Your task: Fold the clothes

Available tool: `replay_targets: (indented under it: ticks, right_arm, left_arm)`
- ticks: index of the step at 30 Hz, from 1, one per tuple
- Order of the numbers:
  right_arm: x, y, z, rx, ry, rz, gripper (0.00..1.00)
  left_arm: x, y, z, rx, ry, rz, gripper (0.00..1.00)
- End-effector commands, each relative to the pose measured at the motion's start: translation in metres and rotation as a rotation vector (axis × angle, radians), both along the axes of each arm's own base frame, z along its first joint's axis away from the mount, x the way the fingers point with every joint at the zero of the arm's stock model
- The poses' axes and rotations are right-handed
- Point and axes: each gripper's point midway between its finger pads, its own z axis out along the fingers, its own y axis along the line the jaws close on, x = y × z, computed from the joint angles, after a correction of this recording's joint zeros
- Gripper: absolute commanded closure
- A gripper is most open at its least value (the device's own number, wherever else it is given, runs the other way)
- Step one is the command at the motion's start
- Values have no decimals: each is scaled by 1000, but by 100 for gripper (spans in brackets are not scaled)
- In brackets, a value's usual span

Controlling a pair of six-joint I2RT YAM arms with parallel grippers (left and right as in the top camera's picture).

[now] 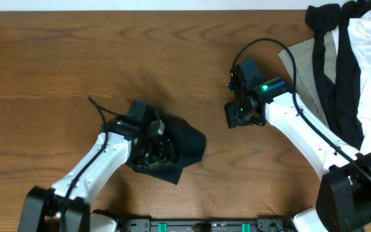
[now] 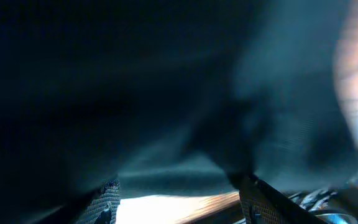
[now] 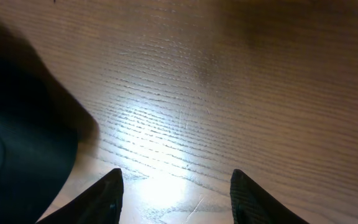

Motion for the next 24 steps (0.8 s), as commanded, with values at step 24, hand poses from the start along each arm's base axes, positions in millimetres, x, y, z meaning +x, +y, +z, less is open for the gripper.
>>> replay_targets:
  ticks: [24]
  right_arm:
    - [0,-10,-2,-44,-5,-2,45]
  left_arm:
    - [6,26,29,128,-141,-1,41]
